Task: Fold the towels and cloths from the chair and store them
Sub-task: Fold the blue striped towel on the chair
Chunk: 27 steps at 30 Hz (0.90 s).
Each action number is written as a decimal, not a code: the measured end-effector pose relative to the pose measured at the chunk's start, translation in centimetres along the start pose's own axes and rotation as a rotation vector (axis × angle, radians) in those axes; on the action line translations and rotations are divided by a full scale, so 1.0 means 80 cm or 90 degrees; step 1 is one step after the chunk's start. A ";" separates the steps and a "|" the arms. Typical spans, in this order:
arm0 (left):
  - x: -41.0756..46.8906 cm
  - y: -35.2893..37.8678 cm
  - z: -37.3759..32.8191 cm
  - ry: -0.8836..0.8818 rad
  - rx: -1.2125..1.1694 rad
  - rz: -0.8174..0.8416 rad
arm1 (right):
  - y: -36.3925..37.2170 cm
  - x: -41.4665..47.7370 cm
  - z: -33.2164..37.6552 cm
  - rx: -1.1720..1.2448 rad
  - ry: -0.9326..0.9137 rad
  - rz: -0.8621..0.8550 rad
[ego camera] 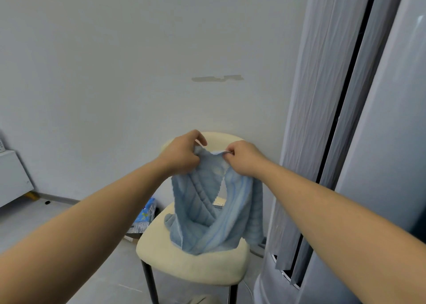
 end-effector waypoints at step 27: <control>-0.022 0.008 0.024 -0.166 -0.219 0.015 | 0.006 -0.038 0.033 0.416 0.033 0.318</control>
Point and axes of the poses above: each hand's wrist, its own x-axis towards the middle knuckle, its own y-axis out of the palm, z = x × y, the point moved 8 cm from there along x, towards the middle knuckle, and after that the axes turned 13 degrees about y, right-handed, at the moved point
